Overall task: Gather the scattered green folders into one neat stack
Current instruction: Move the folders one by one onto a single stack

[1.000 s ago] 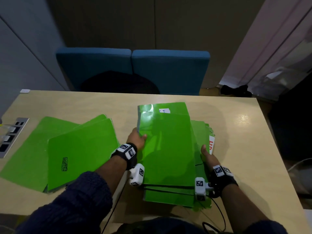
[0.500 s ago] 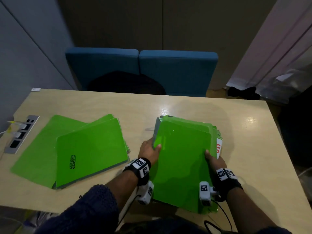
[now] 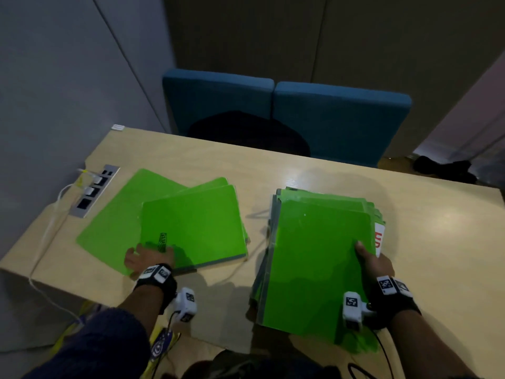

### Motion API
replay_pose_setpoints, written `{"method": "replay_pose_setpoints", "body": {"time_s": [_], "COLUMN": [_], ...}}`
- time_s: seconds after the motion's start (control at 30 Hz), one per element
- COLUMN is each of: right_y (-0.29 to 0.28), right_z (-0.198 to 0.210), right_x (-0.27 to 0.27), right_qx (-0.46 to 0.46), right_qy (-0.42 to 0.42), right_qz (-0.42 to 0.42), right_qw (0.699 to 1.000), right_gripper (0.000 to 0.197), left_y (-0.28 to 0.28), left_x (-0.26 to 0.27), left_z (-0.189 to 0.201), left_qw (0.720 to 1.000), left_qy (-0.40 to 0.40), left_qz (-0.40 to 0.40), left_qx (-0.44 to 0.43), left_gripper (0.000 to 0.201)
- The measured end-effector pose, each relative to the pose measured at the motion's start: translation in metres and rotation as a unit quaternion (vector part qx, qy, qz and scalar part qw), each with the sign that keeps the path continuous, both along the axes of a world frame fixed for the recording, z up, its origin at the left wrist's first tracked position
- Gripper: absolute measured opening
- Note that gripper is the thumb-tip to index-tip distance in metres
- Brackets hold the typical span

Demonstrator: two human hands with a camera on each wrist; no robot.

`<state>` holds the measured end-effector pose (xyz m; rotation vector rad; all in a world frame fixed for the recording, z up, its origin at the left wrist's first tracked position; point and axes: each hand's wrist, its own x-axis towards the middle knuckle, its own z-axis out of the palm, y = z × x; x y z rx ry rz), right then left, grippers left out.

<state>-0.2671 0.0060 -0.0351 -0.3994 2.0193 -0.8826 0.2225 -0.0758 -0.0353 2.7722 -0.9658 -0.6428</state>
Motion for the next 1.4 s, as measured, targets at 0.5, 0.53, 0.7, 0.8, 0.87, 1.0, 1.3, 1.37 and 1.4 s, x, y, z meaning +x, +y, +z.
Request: {"method": "replay_pose_setpoints", "body": {"time_s": [0.5, 0.53, 0.7, 0.8, 0.87, 1.0, 1.3, 1.37, 1.4], "right_y": [-0.041, -0.041, -0.045, -0.042, -0.039, -0.04, -0.038, -0.038, -0.039], "right_z": [-0.004, -0.004, 0.0, -0.001, -0.003, -0.003, -0.007, -0.006, -0.007], "right_x": [0.053, 0.053, 0.054, 0.055, 0.055, 0.056, 0.054, 0.054, 0.055], "right_qx": [0.106, 0.109, 0.128, 0.13, 0.129, 0.132, 0.121, 0.121, 0.122], "right_qy": [0.059, 0.066, 0.099, 0.104, 0.086, 0.069, 0.059, 0.057, 0.058], "right_qz": [0.105, 0.113, 0.145, 0.162, 0.133, 0.11, 0.094, 0.086, 0.085], "right_qw": [0.987, 0.985, 0.976, 0.973, 0.979, 0.983, 0.987, 0.987, 0.987], "right_gripper": [0.072, 0.072, 0.068, 0.067, 0.071, 0.076, 0.073, 0.073, 0.074], "left_y": [-0.008, -0.009, -0.011, -0.009, -0.009, -0.008, -0.021, -0.019, -0.016], "left_x": [0.066, 0.069, 0.077, 0.079, 0.08, 0.084, 0.105, 0.104, 0.103], "left_z": [-0.005, -0.007, -0.006, -0.001, 0.005, 0.008, 0.017, 0.014, 0.015], "left_qw": [0.989, 0.989, 0.986, 0.981, 0.975, 0.956, 0.94, 0.953, 0.968], "left_qy": [0.08, 0.098, 0.134, 0.183, 0.216, 0.285, 0.263, 0.222, 0.19], "left_qz": [0.052, 0.052, 0.003, 0.018, 0.05, 0.037, 0.166, 0.19, 0.162], "left_qx": [0.111, 0.098, 0.098, 0.054, -0.008, -0.054, -0.14, -0.081, -0.027], "left_gripper": [0.118, 0.12, 0.096, 0.06, 0.077, 0.075, 0.074, 0.076, 0.077]}}
